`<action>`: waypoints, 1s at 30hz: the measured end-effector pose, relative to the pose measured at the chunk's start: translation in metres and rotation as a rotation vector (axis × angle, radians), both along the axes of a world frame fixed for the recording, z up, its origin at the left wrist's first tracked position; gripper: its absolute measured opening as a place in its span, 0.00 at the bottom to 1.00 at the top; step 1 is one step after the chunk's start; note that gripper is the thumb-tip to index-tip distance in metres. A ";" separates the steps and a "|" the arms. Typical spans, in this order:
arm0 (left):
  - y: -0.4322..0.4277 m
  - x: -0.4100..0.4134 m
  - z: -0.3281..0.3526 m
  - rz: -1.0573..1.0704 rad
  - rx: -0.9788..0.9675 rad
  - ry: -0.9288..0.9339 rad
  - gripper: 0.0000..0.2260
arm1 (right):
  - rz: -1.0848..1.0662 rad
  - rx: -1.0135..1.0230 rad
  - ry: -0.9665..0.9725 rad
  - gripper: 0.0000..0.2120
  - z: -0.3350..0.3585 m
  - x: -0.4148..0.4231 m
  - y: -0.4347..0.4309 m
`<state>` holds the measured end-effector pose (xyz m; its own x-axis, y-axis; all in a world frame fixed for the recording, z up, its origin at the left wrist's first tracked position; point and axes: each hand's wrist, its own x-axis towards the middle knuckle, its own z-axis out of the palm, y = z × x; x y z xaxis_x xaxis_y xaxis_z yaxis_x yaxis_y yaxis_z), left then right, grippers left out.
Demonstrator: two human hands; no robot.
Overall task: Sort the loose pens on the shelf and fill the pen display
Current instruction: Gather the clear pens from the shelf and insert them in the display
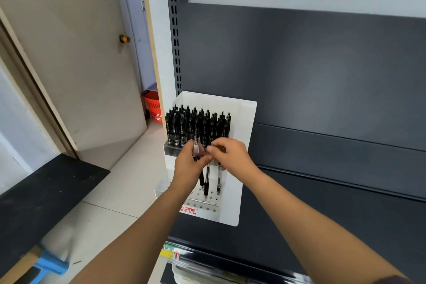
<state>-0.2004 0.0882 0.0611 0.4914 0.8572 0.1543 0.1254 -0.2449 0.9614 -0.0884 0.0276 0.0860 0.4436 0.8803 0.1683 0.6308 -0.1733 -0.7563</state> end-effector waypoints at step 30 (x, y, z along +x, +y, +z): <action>0.005 -0.008 -0.004 -0.186 0.034 0.034 0.15 | 0.025 -0.220 -0.384 0.10 0.004 0.006 -0.004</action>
